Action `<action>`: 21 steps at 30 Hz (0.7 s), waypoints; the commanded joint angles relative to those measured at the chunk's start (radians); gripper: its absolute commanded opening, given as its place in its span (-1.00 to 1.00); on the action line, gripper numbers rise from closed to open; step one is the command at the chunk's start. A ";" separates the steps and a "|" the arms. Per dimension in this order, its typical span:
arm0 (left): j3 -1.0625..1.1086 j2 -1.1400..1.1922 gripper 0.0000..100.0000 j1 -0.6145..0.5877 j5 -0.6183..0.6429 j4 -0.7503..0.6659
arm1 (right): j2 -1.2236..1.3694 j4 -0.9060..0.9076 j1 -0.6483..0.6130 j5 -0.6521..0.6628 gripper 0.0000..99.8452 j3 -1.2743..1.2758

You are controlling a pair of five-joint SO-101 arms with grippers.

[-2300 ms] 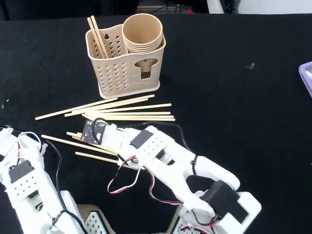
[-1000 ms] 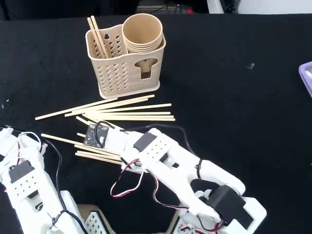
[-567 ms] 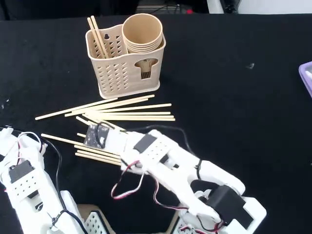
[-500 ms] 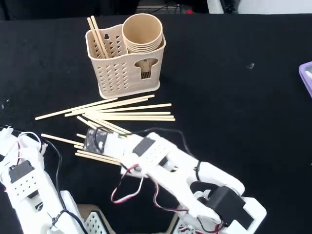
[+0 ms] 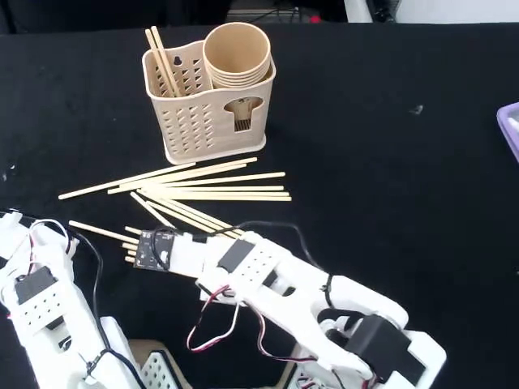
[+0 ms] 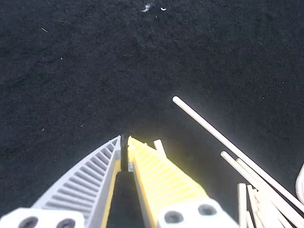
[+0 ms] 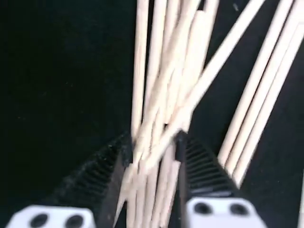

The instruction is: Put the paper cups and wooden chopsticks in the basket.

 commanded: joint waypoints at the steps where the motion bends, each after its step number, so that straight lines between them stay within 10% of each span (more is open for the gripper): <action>1: -0.059 -0.018 -0.94 -0.002 0.008 -0.003 | -0.019 -0.006 -0.018 -0.003 -0.85 -0.001; 17: -0.059 -0.018 -0.94 -0.002 0.008 -0.003 | -0.018 -0.005 -0.018 -0.002 -0.66 0.007; 21: -0.059 -0.018 -0.94 -0.002 0.008 -0.003 | -0.027 -0.005 -0.017 -0.008 -0.97 0.001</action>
